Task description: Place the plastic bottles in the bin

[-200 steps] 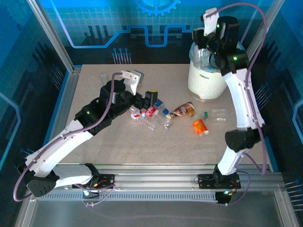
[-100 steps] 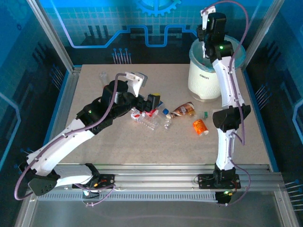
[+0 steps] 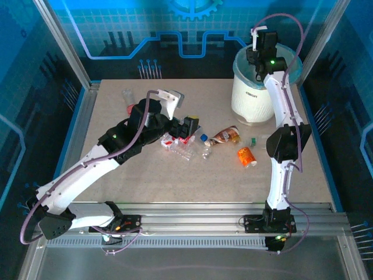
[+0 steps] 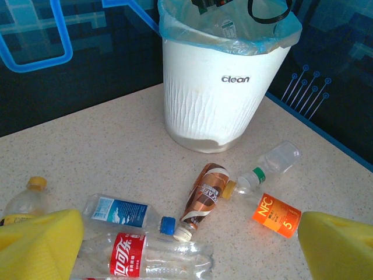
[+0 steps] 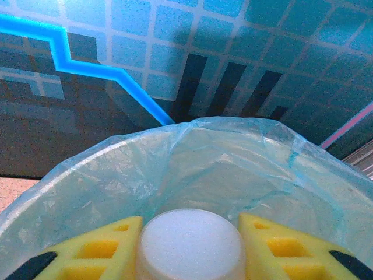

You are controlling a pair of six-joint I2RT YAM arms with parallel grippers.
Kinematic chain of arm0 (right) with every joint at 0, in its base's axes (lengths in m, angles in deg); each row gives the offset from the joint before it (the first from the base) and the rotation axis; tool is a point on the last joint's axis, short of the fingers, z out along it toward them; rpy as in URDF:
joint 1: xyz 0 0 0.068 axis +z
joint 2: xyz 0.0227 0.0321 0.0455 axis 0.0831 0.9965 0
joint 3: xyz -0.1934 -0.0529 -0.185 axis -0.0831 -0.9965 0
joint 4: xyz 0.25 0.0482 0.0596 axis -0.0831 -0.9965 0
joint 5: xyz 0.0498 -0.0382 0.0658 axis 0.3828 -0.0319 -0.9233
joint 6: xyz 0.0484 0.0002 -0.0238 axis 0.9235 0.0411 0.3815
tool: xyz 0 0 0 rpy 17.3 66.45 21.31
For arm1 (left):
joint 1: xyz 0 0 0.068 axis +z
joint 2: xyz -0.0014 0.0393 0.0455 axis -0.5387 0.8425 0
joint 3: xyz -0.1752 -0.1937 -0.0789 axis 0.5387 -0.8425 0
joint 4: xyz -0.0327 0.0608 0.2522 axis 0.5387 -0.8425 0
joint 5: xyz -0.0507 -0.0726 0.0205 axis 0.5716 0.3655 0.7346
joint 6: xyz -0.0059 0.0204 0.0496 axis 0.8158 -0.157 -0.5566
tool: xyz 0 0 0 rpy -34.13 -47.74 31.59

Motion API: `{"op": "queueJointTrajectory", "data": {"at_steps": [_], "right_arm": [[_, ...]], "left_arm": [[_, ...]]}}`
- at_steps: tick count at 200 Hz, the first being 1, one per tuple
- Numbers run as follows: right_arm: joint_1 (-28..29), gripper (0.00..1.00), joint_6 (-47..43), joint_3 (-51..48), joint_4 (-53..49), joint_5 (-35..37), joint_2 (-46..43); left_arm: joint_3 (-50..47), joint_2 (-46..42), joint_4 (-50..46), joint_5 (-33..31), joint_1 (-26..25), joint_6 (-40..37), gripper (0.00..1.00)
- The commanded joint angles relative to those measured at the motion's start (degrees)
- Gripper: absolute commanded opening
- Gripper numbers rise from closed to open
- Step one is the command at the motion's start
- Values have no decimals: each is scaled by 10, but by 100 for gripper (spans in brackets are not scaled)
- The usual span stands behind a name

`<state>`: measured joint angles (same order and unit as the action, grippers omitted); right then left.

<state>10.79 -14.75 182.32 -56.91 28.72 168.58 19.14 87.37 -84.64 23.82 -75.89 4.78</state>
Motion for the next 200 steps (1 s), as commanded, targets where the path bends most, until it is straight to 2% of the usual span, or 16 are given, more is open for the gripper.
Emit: {"op": "queueJointTrajectory", "data": {"at_steps": [1, 34, 135, 171, 200], "right_arm": [[-4, 45, 16, 4, 9, -6, -24], [-3, 56, 26, 6, 7, -3, -36], [6, 57, 35, -51, 7, -36, -123], [46, 57, 41, -88, -17, -70, -184], [115, 60, 20, -124, -46, -99, -240]], "left_arm": [[9, -4, -2, -1, -2, -1, 96], [11, -6, -2, -5, -3, 0, 96], [8, -27, -17, -13, -3, 21, 96], [10, -46, -62, -52, -2, 46, 96], [-9, -69, -107, -63, -1, 93, 95]]}}
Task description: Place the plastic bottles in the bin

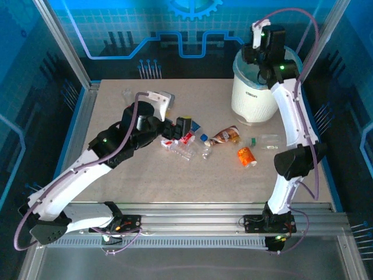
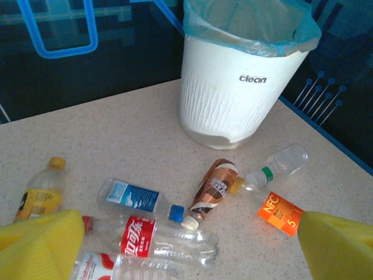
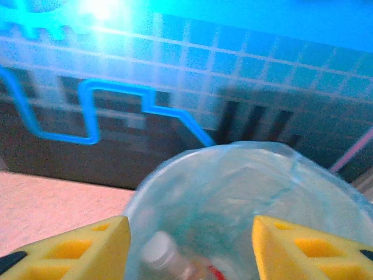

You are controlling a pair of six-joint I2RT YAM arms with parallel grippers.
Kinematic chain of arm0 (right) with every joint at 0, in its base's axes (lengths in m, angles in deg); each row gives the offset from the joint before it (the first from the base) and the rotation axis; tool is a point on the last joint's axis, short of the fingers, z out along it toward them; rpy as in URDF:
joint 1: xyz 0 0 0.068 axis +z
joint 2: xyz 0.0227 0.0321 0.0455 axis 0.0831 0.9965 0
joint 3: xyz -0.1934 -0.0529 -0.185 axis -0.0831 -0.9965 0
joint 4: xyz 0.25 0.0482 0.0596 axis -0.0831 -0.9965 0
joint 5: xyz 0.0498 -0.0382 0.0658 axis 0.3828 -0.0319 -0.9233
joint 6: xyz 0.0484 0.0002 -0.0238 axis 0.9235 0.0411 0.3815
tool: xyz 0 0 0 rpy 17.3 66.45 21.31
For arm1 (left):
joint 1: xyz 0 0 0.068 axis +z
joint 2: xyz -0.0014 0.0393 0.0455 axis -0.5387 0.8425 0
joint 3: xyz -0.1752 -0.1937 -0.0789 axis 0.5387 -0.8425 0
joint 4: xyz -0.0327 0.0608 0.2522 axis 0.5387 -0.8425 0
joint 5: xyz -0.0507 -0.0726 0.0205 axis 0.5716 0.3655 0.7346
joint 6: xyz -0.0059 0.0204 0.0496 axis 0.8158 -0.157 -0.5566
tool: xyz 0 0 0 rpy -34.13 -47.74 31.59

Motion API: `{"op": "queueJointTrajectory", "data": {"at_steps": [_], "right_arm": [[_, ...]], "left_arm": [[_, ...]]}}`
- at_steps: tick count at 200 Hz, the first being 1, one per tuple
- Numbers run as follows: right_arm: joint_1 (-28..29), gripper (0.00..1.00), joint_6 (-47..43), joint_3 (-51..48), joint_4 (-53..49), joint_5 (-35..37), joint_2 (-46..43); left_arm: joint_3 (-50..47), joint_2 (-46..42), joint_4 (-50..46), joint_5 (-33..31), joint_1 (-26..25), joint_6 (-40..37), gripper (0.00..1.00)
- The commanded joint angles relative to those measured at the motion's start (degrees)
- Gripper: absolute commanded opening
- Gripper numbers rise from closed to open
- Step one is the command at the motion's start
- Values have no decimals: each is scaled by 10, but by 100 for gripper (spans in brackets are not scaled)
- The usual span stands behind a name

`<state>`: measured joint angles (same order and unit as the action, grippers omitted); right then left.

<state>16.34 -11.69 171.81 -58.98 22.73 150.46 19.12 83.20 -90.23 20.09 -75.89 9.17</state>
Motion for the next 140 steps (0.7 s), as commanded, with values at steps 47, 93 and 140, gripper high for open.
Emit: {"op": "queueJointTrajectory", "data": {"at_steps": [47, 93, 140], "right_arm": [[226, 64, -16, -21, -136, -43, -70], [336, 63, 47, -66, -148, -54, -1], [398, 62, 67, -41, -140, -71, 134]], "left_arm": [[-103, -106, -116, -53, -1, 125, 95], [-224, -218, -163, -62, -1, 181, 94], [-313, -352, -226, -117, -1, 231, 94]]}}
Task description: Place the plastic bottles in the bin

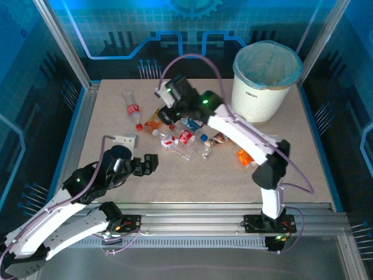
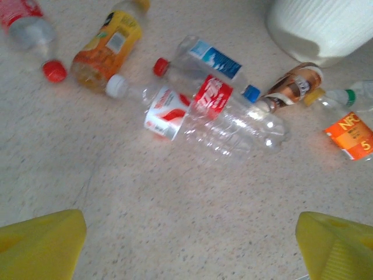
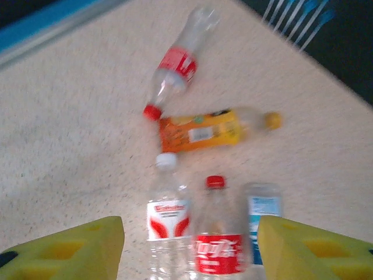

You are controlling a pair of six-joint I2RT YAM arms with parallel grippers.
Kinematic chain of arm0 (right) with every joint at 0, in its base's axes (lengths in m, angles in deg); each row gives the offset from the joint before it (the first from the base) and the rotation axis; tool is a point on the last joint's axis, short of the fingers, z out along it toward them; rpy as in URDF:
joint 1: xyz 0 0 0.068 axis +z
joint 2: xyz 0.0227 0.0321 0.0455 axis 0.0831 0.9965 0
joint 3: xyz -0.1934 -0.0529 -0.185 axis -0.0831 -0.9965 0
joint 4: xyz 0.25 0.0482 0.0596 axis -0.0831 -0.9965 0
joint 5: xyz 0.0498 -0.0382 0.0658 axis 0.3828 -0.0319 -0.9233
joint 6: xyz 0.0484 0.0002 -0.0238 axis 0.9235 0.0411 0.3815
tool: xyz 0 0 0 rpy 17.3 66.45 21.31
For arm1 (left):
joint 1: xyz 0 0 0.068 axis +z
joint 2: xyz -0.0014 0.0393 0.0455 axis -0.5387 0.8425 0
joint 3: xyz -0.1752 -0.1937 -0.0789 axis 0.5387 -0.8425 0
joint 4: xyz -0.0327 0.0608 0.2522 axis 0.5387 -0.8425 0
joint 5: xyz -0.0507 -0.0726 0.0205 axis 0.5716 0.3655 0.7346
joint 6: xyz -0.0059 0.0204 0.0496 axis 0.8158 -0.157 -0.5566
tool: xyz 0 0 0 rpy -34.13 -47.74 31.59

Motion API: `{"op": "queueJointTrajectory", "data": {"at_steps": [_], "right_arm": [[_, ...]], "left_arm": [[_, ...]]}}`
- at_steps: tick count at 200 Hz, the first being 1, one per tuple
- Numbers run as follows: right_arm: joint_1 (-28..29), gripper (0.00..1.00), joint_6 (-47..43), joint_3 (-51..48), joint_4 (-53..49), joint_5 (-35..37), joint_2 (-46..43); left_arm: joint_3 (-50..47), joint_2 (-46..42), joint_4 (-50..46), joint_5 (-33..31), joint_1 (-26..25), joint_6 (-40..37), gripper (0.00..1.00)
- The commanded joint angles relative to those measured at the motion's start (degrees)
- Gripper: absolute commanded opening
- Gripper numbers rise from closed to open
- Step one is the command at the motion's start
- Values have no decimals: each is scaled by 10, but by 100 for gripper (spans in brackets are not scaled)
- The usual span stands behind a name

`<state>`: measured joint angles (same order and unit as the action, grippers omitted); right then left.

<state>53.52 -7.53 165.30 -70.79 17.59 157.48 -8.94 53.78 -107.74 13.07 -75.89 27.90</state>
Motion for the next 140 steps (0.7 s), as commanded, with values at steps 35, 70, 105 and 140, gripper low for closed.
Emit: {"op": "queueJointTrajectory", "data": {"at_steps": [35, 70, 105, 140], "right_arm": [[49, 65, 37, 77, -43, -12, 164], [48, 67, 44, 99, -47, 10, 230], [41, 68, 41, 176, -94, 60, 295], [29, 73, 40, 208, -96, 62, 331]], "left_arm": [[-46, -120, -114, -89, -2, 60, 94], [-41, -130, -115, -86, -2, 54, 95], [-48, -130, -107, -77, -2, 53, 95], [-52, -129, -101, -77, -1, 50, 95]]}}
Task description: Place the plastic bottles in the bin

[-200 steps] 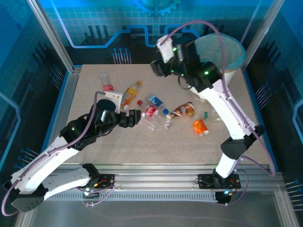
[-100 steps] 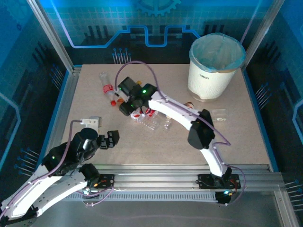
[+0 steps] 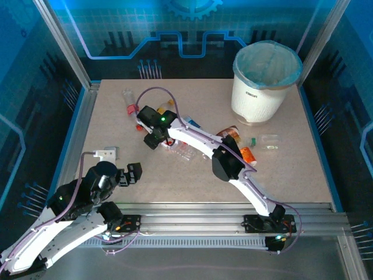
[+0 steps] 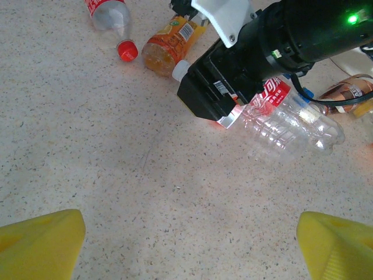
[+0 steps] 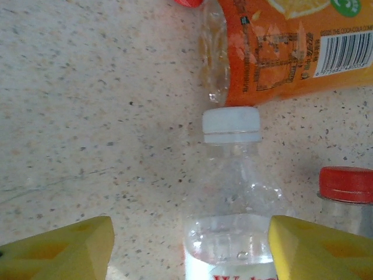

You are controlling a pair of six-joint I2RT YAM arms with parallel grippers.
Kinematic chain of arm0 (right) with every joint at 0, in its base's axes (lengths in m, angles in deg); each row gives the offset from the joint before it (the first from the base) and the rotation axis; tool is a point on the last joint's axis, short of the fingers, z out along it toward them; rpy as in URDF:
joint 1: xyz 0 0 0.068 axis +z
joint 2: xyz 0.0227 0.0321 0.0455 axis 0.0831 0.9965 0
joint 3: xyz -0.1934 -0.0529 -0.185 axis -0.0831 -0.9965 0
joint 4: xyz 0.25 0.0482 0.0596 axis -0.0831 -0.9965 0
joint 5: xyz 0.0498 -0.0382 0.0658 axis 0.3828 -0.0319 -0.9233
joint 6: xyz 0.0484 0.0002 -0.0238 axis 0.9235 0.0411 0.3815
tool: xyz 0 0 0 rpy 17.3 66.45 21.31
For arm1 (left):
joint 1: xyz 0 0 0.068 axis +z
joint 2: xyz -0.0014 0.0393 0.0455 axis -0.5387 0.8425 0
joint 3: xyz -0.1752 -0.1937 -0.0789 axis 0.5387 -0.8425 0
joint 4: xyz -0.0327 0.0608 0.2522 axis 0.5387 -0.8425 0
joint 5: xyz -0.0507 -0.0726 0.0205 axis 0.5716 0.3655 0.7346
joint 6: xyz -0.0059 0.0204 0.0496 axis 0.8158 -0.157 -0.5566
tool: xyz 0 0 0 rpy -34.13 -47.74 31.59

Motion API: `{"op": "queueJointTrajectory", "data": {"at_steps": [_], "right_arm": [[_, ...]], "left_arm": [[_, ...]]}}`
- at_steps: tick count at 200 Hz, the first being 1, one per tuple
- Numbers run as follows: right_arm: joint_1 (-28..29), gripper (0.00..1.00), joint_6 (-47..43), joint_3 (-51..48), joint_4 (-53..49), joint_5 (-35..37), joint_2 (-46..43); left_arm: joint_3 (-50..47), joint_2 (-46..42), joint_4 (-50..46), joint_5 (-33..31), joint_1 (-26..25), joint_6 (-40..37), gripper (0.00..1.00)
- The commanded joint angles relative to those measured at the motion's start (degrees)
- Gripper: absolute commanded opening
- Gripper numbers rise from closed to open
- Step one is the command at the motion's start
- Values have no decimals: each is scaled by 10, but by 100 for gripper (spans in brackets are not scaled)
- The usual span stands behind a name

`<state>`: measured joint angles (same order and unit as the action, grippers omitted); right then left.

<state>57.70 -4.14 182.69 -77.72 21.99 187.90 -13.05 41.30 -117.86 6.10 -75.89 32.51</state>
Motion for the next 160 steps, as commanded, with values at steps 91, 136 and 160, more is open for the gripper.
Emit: {"op": "queueJointTrajectory", "data": {"at_steps": [91, 136, 160], "right_arm": [[-25, 76, -23, 123, -48, 5, 118], [-23, 70, -28, 118, -70, -15, 105], [-19, 59, -32, 100, -66, -21, 84]], "left_arm": [[-29, -1, 25, -2, -1, 4, 95], [-32, 0, 27, -4, -2, 4, 95], [-33, 0, 29, -7, -1, 4, 95]]}}
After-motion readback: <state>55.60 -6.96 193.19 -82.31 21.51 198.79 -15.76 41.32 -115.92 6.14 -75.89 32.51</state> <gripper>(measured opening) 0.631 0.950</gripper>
